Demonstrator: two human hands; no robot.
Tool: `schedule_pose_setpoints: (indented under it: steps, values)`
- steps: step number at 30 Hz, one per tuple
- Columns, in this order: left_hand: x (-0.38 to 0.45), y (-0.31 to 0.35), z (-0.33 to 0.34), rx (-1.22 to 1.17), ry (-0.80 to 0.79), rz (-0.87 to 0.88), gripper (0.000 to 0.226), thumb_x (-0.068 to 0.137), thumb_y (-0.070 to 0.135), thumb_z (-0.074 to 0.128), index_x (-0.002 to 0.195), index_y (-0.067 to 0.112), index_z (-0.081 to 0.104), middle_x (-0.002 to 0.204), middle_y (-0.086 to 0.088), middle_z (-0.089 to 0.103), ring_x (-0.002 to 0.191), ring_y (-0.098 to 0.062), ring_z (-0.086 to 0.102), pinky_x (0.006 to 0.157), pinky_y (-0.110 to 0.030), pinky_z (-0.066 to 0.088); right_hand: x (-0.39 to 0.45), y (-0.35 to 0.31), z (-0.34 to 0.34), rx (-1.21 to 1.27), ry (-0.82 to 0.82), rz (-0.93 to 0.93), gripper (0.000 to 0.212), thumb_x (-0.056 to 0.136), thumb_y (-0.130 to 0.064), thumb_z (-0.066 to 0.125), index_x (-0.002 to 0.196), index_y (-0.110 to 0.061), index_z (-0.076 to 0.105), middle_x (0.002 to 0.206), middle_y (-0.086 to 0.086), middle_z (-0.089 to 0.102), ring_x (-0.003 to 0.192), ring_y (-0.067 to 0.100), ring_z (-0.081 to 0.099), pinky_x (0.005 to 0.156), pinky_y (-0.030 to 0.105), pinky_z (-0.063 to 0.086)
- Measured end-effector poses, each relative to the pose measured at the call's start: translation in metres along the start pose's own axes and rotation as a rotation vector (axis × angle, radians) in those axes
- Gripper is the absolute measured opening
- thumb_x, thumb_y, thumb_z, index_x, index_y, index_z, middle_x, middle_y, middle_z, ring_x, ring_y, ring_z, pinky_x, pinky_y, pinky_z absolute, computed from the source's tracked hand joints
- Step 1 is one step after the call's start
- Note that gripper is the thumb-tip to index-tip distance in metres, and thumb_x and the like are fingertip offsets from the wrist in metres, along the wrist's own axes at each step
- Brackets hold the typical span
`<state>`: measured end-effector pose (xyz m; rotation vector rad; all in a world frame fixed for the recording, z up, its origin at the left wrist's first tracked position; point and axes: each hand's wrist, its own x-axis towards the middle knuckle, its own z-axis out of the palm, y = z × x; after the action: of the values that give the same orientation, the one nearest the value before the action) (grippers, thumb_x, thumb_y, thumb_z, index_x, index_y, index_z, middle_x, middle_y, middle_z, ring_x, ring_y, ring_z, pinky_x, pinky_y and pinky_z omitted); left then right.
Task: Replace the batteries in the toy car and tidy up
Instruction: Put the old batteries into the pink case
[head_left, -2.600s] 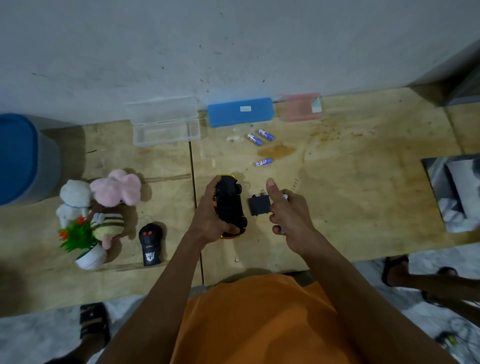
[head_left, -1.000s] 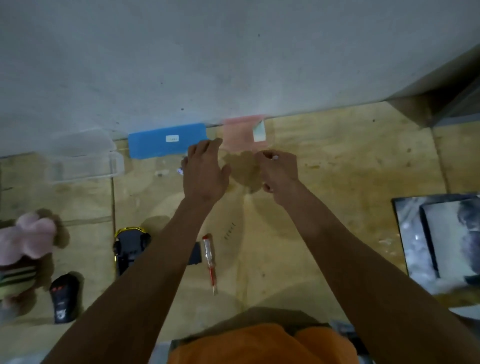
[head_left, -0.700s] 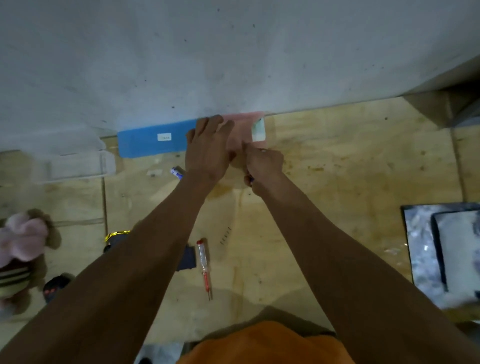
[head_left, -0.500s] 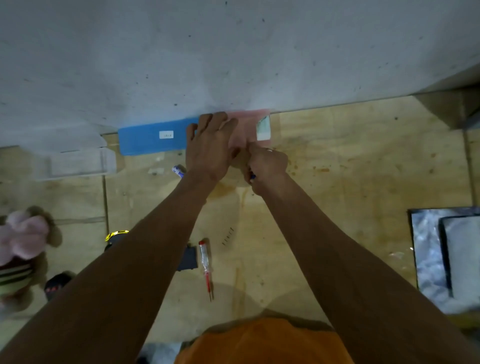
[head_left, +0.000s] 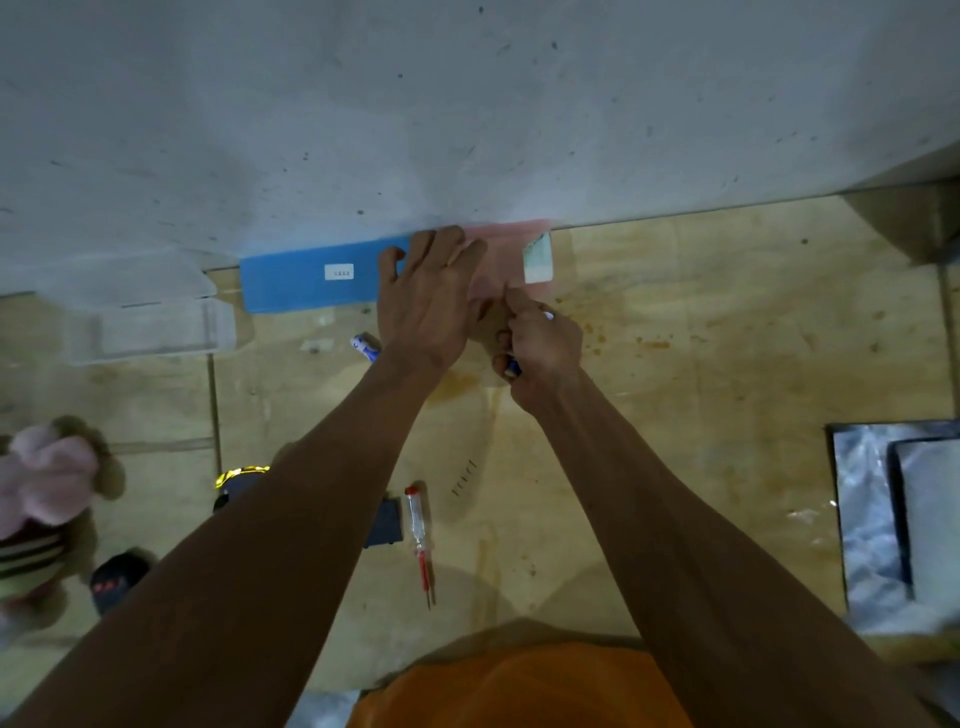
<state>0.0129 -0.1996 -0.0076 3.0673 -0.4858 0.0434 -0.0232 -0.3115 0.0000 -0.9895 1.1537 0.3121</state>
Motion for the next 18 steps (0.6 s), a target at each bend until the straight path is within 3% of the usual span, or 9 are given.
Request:
schedule_pose_setpoints:
  steps: [7, 11, 14, 18]
  values:
    - [0.003, -0.002, 0.005, 0.02, 0.049, -0.054, 0.047, 0.072, 0.026, 0.083, 0.116, 0.02, 0.068, 0.118, -0.004, 0.066, 0.109, -0.028, 0.061, 0.09, -0.046, 0.046, -0.009, -0.012, 0.001, -0.033, -0.048, -0.086, 0.033, 0.085, -0.02, 0.075, 0.064, -0.015, 0.049, 0.052, 0.004, 0.041, 0.043, 0.016, 0.036, 0.043, 0.024, 0.026]
    - [-0.006, 0.001, 0.012, -0.043, 0.12, -0.061, 0.048, 0.08, 0.026, 0.077, 0.123, 0.017, 0.058, 0.117, -0.006, 0.067, 0.107, -0.029, 0.061, 0.091, -0.044, 0.043, -0.016, -0.019, -0.007, -0.157, -0.053, -0.122, 0.013, 0.088, -0.012, 0.067, 0.078, -0.014, 0.058, 0.057, 0.004, 0.042, 0.048, 0.017, 0.038, 0.043, 0.023, 0.028]
    - [-0.007, 0.005, 0.012, -0.099, 0.168, -0.103, 0.059, 0.083, 0.025, 0.075, 0.13, 0.019, 0.039, 0.124, -0.01, 0.064, 0.113, -0.031, 0.06, 0.091, -0.044, 0.047, -0.021, -0.043, 0.002, -0.205, -0.056, -0.201, 0.016, 0.086, -0.017, 0.071, 0.072, -0.015, 0.063, 0.049, -0.001, 0.042, 0.048, 0.018, 0.038, 0.042, 0.023, 0.028]
    - [-0.016, 0.003, 0.011, 0.01, 0.191, -0.13, 0.084, 0.079, 0.041, 0.078, 0.148, 0.023, 0.035, 0.143, -0.013, 0.048, 0.125, -0.035, 0.052, 0.092, -0.048, 0.047, -0.022, -0.066, 0.01, -0.281, -0.064, -0.248, 0.02, 0.084, -0.021, 0.076, 0.069, -0.013, 0.065, 0.043, -0.003, 0.047, 0.048, 0.019, 0.045, 0.041, 0.022, 0.031]
